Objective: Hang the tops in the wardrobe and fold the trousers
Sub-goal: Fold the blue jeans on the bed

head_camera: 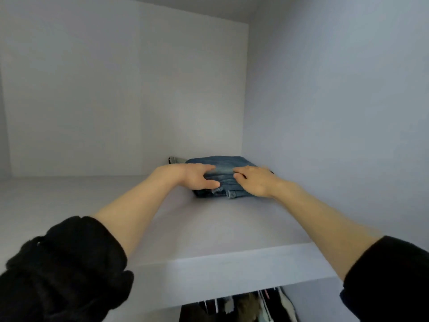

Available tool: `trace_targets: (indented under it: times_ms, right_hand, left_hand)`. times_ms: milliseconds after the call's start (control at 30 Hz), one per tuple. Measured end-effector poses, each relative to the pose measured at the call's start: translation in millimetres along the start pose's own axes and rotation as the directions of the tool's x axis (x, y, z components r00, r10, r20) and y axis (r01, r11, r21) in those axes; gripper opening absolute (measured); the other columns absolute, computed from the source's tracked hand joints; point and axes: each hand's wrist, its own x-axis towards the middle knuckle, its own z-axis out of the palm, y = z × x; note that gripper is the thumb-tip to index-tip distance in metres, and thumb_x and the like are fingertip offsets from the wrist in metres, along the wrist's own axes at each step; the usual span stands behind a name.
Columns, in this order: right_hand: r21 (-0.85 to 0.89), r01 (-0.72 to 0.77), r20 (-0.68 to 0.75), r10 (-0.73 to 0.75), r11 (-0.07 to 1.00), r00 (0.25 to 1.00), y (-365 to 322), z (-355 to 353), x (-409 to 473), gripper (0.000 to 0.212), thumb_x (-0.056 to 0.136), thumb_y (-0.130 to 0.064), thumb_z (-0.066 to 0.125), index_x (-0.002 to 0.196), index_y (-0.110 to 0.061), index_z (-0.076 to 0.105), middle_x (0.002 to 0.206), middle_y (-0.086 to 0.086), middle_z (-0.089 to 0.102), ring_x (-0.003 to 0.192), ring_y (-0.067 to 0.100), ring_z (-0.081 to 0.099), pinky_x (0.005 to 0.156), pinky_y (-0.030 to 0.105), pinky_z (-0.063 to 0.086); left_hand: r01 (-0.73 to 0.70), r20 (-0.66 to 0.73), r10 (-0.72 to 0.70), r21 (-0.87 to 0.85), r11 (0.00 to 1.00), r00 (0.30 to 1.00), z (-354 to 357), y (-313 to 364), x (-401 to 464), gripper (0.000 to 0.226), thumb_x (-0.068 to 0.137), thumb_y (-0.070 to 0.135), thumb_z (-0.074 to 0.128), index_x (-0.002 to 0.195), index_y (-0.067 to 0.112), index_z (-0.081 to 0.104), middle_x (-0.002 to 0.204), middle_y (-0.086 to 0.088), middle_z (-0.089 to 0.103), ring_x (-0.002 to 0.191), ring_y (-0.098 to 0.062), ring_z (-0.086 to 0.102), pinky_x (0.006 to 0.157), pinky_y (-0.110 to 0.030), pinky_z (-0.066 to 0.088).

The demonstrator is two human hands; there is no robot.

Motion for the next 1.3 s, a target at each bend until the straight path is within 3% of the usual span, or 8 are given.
trace_targets:
  times_ms: [300, 500, 600, 833, 1000, 1200, 1233, 1300]
  right_hand:
    - [0.251, -0.174, -0.099, 0.204, 0.952, 0.974, -38.8, -16.5, -191.4, 0.049, 0.098, -0.015, 0.038, 0.146, -0.022, 0.032, 0.146, 0.007, 0.041, 0.131, 0.023, 0.041, 0.104, 0.025, 0.03]
    - [0.462, -0.313, -0.216, 0.447, 0.83, 0.868, -66.9, -12.2, -331.4, 0.039, 0.098, -0.011, 0.039, 0.136, -0.014, 0.046, 0.134, 0.002, 0.054, 0.122, 0.016, 0.05, 0.094, 0.012, 0.031]
    - [0.563, -0.428, -0.097, 0.571, 0.707, 0.815, -71.9, -4.0, -402.2, 0.036, 0.099, -0.015, 0.041, 0.133, -0.017, 0.048, 0.128, 0.001, 0.057, 0.112, 0.016, 0.056, 0.088, 0.016, 0.039]
    - [0.6, -0.643, 0.112, 0.746, 0.477, 0.657, -74.1, 17.5, -582.6, 0.031, 0.099, -0.02, 0.042, 0.128, -0.018, 0.054, 0.117, 0.002, 0.061, 0.094, 0.015, 0.064, 0.08, 0.021, 0.048]
    - [0.594, -0.731, 0.106, 0.867, 0.337, 0.486, -66.8, 0.0, -723.4, 0.03, 0.098, -0.014, 0.046, 0.126, -0.011, 0.056, 0.105, 0.002, 0.063, 0.085, 0.013, 0.061, 0.06, 0.006, 0.043]
    - [0.576, -0.791, 0.064, 0.954, 0.205, 0.294, -56.7, -32.1, -866.7, 0.029, 0.097, -0.009, 0.046, 0.122, -0.009, 0.058, 0.105, 0.011, 0.066, 0.094, 0.027, 0.065, 0.068, 0.014, 0.045]
    - [0.563, -0.815, 0.048, 0.978, 0.141, 0.202, -63.3, -46.8, -925.0, 0.029, 0.096, -0.008, 0.045, 0.122, -0.009, 0.058, 0.103, 0.01, 0.066, 0.089, 0.025, 0.065, 0.068, 0.013, 0.045]
    - [0.565, -0.817, 0.049, 0.984, 0.116, 0.174, -63.0, -49.1, -950.4, 0.029, 0.097, -0.008, 0.043, 0.121, -0.009, 0.058, 0.1, 0.009, 0.066, 0.079, 0.014, 0.061, 0.062, 0.005, 0.043]
  left_hand:
    - [-0.473, -0.464, 0.336, -0.217, 0.854, 0.82, 48.4, 59.1, -126.5, 0.042, 0.095, 0.024, 0.053, 0.135, 0.015, 0.048, 0.136, -0.003, 0.052, 0.124, -0.015, 0.047, 0.099, -0.022, 0.034]
    - [-0.627, -0.525, 0.376, -0.463, 0.627, 0.764, 101.0, 104.5, -217.4, 0.028, 0.096, 0.015, 0.05, 0.121, 0.02, 0.059, 0.117, 0.007, 0.061, 0.112, -0.005, 0.054, 0.096, -0.015, 0.036]
    - [-0.645, -0.459, 0.453, -0.53, 0.551, 0.764, 125.0, 137.6, -254.0, 0.027, 0.096, 0.016, 0.049, 0.121, 0.021, 0.059, 0.115, 0.01, 0.061, 0.11, -0.004, 0.054, 0.098, -0.021, 0.04]
    - [-0.624, -0.261, 0.654, -0.664, 0.412, 0.71, 194.6, 233.7, -351.2, 0.025, 0.096, 0.014, 0.05, 0.116, 0.022, 0.062, 0.108, 0.009, 0.065, 0.101, -0.001, 0.058, 0.08, 0.001, 0.037]
    - [-0.611, -0.17, 0.781, -0.728, 0.312, 0.601, 235.7, 331.1, -425.3, 0.023, 0.095, 0.014, 0.051, 0.113, 0.024, 0.062, 0.109, 0.007, 0.065, 0.098, 0.0, 0.059, 0.08, -0.001, 0.039]
    - [-0.61, -0.094, 0.891, -0.76, 0.224, 0.444, 272.1, 433.4, -505.0, 0.026, 0.096, 0.02, 0.051, 0.12, 0.025, 0.06, 0.111, 0.005, 0.066, 0.103, -0.009, 0.061, 0.095, -0.018, 0.042]
    - [-0.601, -0.083, 0.923, -0.78, 0.175, 0.377, 285.9, 480.9, -544.0, 0.026, 0.095, 0.02, 0.051, 0.12, 0.024, 0.059, 0.111, 0.004, 0.067, 0.102, -0.009, 0.062, 0.095, -0.019, 0.043]
    - [-0.591, -0.072, 0.929, -0.789, 0.17, 0.363, 294.8, 497.3, -556.8, 0.026, 0.095, 0.014, 0.052, 0.119, 0.019, 0.06, 0.108, 0.001, 0.067, 0.093, -0.002, 0.061, 0.086, -0.007, 0.041]
